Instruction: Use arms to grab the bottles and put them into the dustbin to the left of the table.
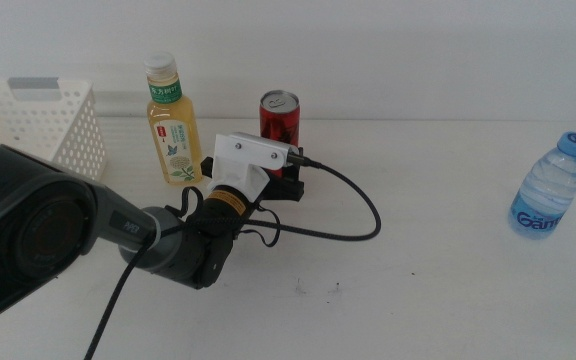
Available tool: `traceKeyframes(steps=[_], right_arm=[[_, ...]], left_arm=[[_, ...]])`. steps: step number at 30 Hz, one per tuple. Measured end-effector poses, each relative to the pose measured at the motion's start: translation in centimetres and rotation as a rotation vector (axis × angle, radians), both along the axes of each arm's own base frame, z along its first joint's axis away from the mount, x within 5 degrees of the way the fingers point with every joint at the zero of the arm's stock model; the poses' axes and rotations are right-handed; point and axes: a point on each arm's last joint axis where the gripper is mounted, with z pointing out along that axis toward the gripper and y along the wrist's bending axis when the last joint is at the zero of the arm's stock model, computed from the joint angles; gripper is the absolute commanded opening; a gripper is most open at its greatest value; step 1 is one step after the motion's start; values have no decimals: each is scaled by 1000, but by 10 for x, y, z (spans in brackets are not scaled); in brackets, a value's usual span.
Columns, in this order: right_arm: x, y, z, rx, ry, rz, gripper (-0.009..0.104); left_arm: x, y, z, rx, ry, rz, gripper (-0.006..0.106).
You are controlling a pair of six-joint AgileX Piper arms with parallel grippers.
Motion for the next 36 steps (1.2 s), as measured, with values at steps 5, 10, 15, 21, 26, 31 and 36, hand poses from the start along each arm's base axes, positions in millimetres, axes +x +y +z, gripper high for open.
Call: traceKeyframes(steps=[5,10,15,21,26,31,36], right_arm=[[0,0,0,0,0,0,91],[0,0,0,0,0,0,91],[0,0,0,0,0,0,91],[0,0,0,0,0,0,91],[0,0,0,0,0,0,91],[0,0,0,0,0,0,91],[0,0,0,0,0,0,91]], left_arm=[[12,-2,-4,3,12,7,94],[21,-7,-6,7,7,-5,94],[29,-9,-11,15,7,-12,94],[33,-10,-17,19,28,-5,94],[38,-11,-14,4,25,12,94],[43,-13,-14,-1,17,13,94],[46,-15,-17,0,21,13,93]])
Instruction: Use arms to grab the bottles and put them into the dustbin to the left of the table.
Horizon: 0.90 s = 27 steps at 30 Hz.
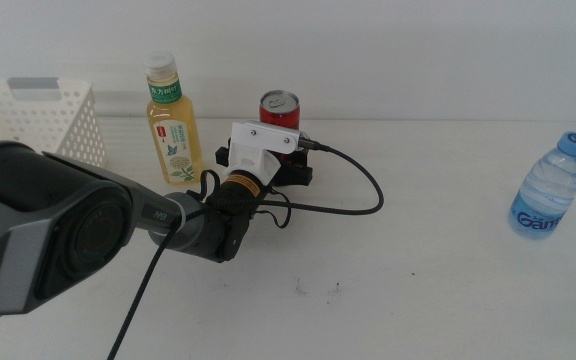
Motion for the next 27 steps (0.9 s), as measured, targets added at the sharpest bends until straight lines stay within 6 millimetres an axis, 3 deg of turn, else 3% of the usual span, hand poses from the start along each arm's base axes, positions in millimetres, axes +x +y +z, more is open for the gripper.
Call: traceKeyframes(steps=[4,9,11,12,18,27], right_arm=[[0,0,0,0,0,0,91],[0,0,0,0,0,0,91],[0,0,0,0,0,0,91],[0,0,0,0,0,0,91],[0,0,0,0,0,0,91],[0,0,0,0,0,0,91]], left_arm=[[0,-1,-2,7,3,-9,78],[-1,-2,-6,36,25,-30,42],[-1,-3,-6,39,24,-34,18],[-1,-2,-5,39,23,-34,15],[-24,9,7,104,77,-38,11],[-78,38,62,99,76,-25,11]])
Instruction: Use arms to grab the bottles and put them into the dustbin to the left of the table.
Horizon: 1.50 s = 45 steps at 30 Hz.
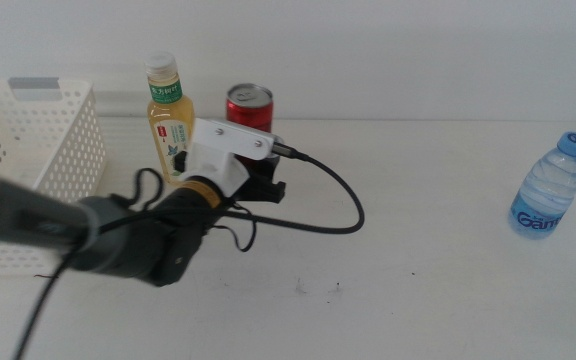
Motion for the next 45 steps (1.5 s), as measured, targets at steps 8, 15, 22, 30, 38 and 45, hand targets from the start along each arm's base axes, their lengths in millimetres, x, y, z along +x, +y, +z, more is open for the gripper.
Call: traceKeyframes(steps=[8,15,22,30,38,45], right_arm=[[0,0,0,0,0,0,91],[0,0,0,0,0,0,91],[0,0,0,0,0,0,91],[0,0,0,0,0,0,91],[0,0,0,0,0,0,91],[0,0,0,0,0,0,91]], left_arm=[[-43,21,50,0,25,-4,12],[-69,34,97,25,37,-16,12],[-83,40,118,21,42,-22,12],[-78,55,111,85,215,21,12],[-58,89,141,147,404,114,12],[-36,129,184,211,525,220,12]])
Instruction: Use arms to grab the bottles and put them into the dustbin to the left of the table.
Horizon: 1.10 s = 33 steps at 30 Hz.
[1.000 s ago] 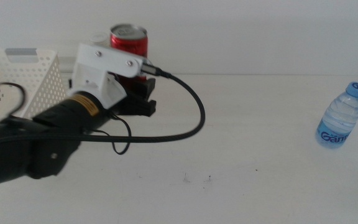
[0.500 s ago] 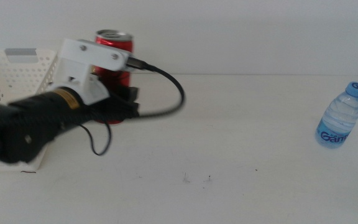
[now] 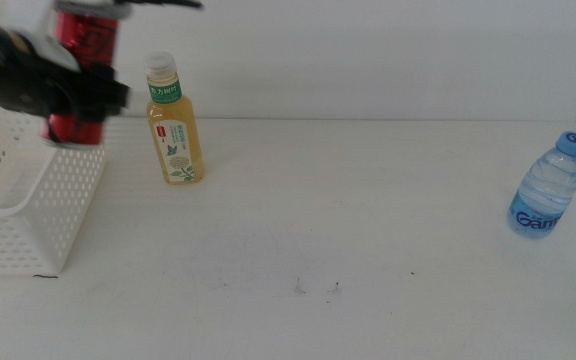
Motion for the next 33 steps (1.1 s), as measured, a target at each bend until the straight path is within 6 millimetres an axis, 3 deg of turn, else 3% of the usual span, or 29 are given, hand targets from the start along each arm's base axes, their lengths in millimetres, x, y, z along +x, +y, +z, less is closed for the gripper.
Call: traceKeyframes(steps=[5,13,22,33], right_arm=[[0,0,0,0,0,0,91],[0,0,0,0,0,0,91],[0,0,0,0,0,0,91],[0,0,0,0,0,0,91]], left_arm=[[25,25,8,63,157,20,12],[62,73,-5,47,331,67,12],[69,127,-24,34,395,107,12],[91,137,-77,19,483,61,12]])
